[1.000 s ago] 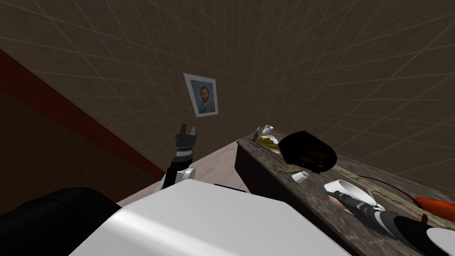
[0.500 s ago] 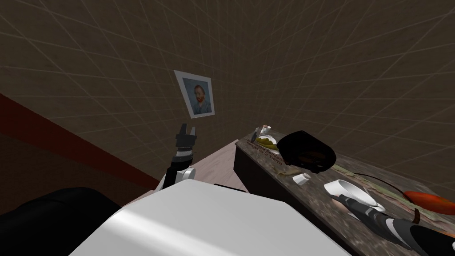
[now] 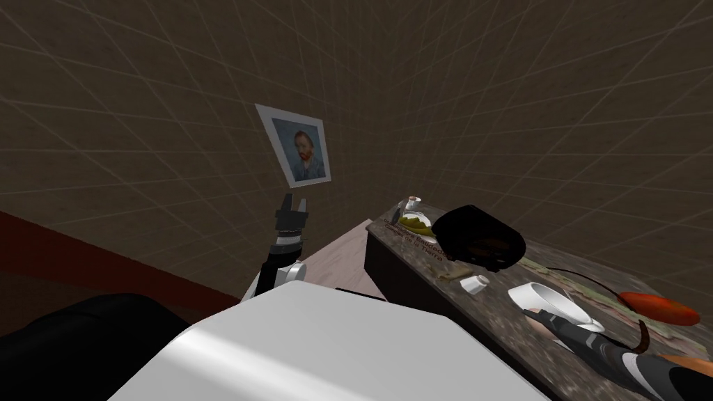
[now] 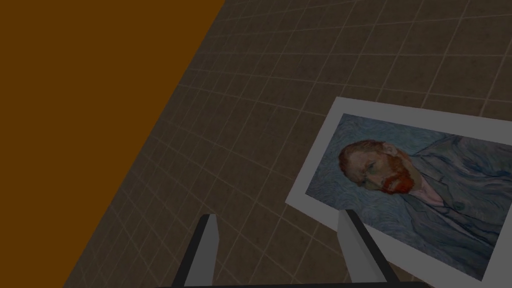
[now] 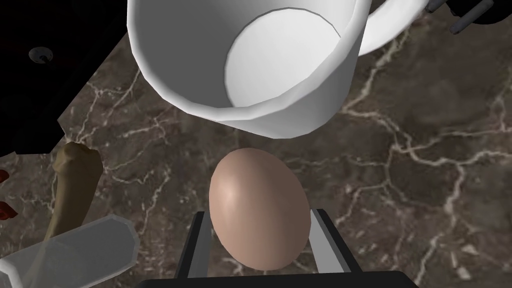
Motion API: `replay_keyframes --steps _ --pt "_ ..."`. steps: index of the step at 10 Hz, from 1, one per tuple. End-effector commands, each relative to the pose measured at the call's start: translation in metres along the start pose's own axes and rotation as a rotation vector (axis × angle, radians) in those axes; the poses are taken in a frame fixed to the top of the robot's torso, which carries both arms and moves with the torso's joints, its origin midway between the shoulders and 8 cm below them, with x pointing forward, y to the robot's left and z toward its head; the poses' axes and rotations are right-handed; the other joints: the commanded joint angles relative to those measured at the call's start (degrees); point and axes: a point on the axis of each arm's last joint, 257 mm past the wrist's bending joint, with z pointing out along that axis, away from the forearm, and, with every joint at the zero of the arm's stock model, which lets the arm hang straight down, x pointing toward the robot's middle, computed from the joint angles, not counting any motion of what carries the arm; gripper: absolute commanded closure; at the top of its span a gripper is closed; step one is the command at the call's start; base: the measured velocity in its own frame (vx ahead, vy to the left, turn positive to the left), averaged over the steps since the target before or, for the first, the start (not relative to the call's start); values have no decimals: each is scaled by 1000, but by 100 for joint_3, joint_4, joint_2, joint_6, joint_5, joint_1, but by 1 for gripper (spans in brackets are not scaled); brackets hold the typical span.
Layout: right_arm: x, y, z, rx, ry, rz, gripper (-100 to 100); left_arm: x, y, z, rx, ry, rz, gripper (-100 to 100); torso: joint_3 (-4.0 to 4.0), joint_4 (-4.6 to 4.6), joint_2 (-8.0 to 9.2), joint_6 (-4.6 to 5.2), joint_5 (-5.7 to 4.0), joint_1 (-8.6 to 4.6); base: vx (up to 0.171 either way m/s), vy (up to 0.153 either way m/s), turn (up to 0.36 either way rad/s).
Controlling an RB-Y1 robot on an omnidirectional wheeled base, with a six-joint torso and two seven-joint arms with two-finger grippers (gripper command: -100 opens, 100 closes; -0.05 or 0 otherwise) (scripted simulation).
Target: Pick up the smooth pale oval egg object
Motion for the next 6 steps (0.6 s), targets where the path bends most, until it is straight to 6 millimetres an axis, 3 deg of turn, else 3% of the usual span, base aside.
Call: replay_keyframes --steps 1,5,6 --pt "-1 2 -5 8 -4 -16 100 0 0 0 0 0 0 0 0 0 0 0 0 0 105 38 -134" --pt "-3 3 -8 18 -8 -36 100 0 0 0 0 0 0 0 2 1 2 -1 2 1 70 26 -74" --pt "-3 3 -8 19 -8 -39 0 0 0 0 0 0 0 0 7 3 13 -3 3 -4 6 3 4"
